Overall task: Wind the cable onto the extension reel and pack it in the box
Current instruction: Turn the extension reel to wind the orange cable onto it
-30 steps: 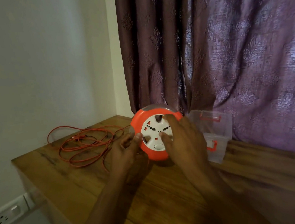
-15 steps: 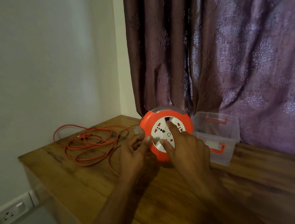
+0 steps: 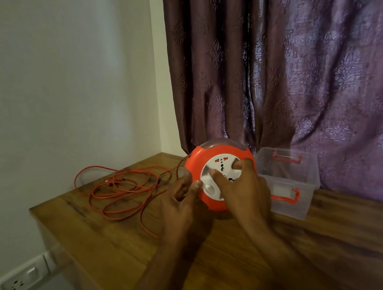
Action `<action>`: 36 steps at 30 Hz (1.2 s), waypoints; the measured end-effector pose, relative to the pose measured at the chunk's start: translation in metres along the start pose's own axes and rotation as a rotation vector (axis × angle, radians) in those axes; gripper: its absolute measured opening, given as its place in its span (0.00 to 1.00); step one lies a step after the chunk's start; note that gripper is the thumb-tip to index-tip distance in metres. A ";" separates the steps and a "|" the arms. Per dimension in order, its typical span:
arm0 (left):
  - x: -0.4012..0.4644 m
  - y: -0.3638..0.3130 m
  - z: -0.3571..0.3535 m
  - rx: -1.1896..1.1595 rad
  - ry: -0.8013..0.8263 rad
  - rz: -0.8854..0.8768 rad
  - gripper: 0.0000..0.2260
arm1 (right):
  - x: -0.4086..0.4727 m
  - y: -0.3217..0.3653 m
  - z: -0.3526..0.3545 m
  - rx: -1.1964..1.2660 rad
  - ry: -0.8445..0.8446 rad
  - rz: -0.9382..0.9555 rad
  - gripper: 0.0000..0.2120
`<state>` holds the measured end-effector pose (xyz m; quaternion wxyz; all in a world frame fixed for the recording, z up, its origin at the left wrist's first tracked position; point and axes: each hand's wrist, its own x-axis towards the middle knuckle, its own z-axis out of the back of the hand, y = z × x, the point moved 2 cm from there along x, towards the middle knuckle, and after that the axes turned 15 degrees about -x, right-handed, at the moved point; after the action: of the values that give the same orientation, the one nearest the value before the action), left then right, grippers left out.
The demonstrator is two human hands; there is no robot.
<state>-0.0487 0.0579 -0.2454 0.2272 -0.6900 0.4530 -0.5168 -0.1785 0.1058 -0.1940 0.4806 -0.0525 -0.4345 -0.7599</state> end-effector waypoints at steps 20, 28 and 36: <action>0.097 -0.015 -0.059 -0.150 -0.070 -0.179 0.15 | 0.051 0.015 0.029 -0.096 -0.122 0.444 0.25; 0.087 0.003 -0.070 0.132 -0.063 -0.373 0.09 | 0.066 0.019 0.023 -0.396 -0.333 0.419 0.23; 0.076 0.012 -0.064 0.076 -0.150 -0.389 0.12 | 0.068 0.013 0.015 -0.523 -0.213 0.405 0.31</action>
<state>-0.1083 -0.0035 -0.1929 0.1820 -0.7920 0.2731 -0.5148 -0.2097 0.0681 -0.1427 0.5439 -0.3381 -0.2538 -0.7249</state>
